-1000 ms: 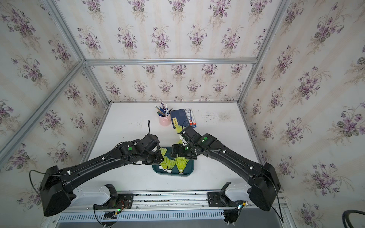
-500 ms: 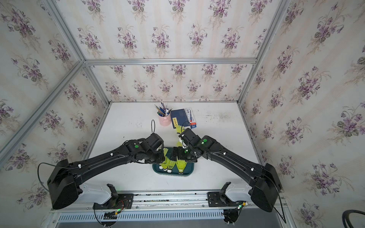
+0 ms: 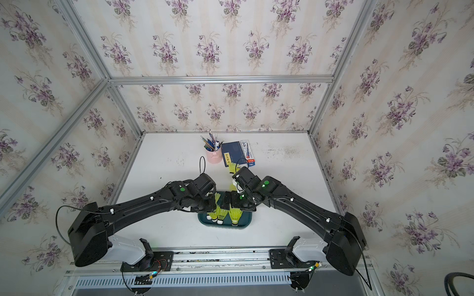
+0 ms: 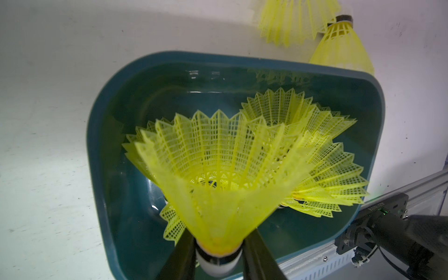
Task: Put the shuttlecocks into the storage box
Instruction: Place the shuttlecock in the storage box.
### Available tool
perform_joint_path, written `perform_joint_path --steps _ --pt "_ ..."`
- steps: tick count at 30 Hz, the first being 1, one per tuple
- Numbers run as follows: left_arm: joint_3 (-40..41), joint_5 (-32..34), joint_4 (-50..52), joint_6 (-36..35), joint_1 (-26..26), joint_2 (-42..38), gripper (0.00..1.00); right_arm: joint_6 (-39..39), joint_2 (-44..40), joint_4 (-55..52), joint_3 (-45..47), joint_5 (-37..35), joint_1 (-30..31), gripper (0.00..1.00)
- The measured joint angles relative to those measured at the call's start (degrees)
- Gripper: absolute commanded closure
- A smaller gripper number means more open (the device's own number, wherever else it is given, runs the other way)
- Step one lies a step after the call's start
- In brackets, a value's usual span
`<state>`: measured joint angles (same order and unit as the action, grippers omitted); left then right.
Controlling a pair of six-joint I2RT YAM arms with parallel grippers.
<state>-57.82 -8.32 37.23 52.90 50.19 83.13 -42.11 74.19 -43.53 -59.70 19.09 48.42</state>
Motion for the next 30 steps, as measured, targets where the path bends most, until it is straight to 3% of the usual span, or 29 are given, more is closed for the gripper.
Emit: perform_joint_path --steps 13,18,30 --pt "0.0 0.5 1.6 1.1 0.4 -2.9 0.46 0.0 0.5 0.0 0.0 -0.1 0.0 0.03" --pt "-1.8 1.3 4.3 1.5 0.4 -5.3 0.33 0.0 0.6 0.0 -0.3 -0.2 0.0 0.03" --pt "-4.9 4.0 11.1 2.6 0.3 -7.0 0.19 -0.2 0.5 -0.7 -2.5 -3.5 -0.2 0.05"
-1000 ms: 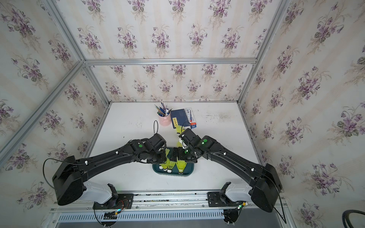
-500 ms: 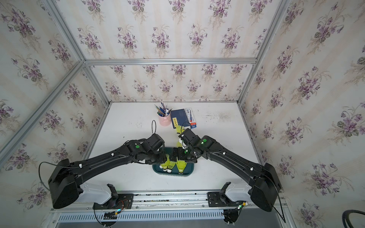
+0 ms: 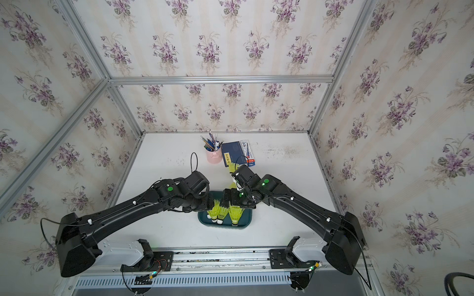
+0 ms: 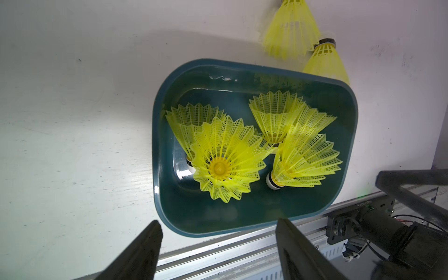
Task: Put the shuttlecocks into the storage box
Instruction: Place the shuttlecock in the storage box, then pick up the shuttlecock at the center of the board.
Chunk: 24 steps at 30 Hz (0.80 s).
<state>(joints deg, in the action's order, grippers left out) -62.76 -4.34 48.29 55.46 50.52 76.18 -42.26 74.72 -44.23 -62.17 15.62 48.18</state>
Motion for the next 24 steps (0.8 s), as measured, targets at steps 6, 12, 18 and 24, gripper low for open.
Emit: perform_joint_path --steps 6,12,18,24 --pt "-3.0 0.1 0.2 -1.7 -1.1 0.9 0.14 -0.5 -0.2 -0.9 -0.9 -2.9 -2.3 0.06" --pt "-5.2 -0.9 0.0 -4.4 -3.8 2.4 0.09 -0.3 0.5 -1.9 -3.6 -5.4 -6.0 0.08" --pt "-7.5 -3.2 -1.2 -7.4 -5.9 5.2 0.03 0.2 3.7 -1.9 -5.7 -7.6 -8.7 0.18" --pt "-8.5 -5.2 -3.1 -10.0 -8.4 8.3 0.01 0.5 7.1 -0.6 -6.9 -8.9 -9.4 0.31"
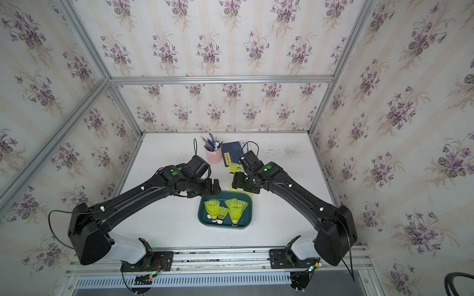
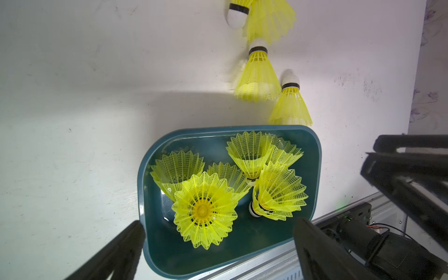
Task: Put the shuttlecocks into the storage box
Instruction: Pick up the shuttlecock at the center of the board.
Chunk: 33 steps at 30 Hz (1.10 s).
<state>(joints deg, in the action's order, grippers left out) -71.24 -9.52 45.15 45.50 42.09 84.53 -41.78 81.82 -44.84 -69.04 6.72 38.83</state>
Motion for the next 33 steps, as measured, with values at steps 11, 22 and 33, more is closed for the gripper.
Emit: perform_joint_path --steps 11,22,33 --pt "0.5 -9.2 -6.4 -6.6 -9.6 5.3 0.01 0.0 15.1 5.4 -9.8 -1.4 0.0 0.52" --pt "2.8 -17.2 -13.6 -9.6 -17.3 10.1 0.01 -0.3 31.7 8.8 -21.8 -2.8 0.0 0.6" --pt "2.1 -21.9 -18.9 -10.3 -17.6 15.0 0.01 -0.5 37.7 7.6 -24.2 -6.1 -1.4 0.59"
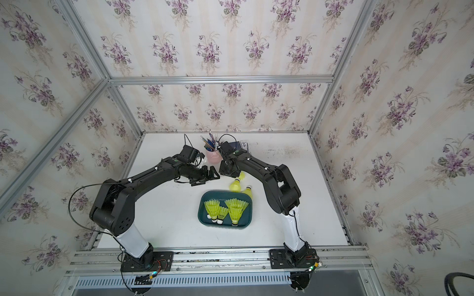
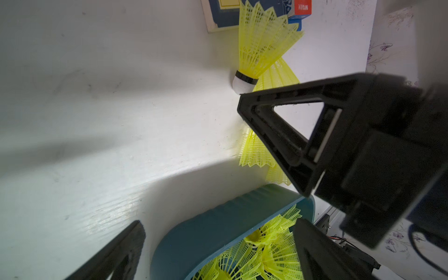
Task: Put the shuttlecocks into the storage box
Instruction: Pick up the shuttlecock at the center of the board.
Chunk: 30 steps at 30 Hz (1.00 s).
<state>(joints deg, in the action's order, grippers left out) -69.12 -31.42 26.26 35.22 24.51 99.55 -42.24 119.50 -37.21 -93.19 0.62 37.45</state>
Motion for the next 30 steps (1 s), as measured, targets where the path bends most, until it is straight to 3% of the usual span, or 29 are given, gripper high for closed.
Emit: perform_joint_path --steps 30 --pt "-0.8 -2.5 -1.6 -1.3 -0.1 2.9 0.01 1.8 5.0 1.7 -1.2 -1.9 -2.6 0.62"
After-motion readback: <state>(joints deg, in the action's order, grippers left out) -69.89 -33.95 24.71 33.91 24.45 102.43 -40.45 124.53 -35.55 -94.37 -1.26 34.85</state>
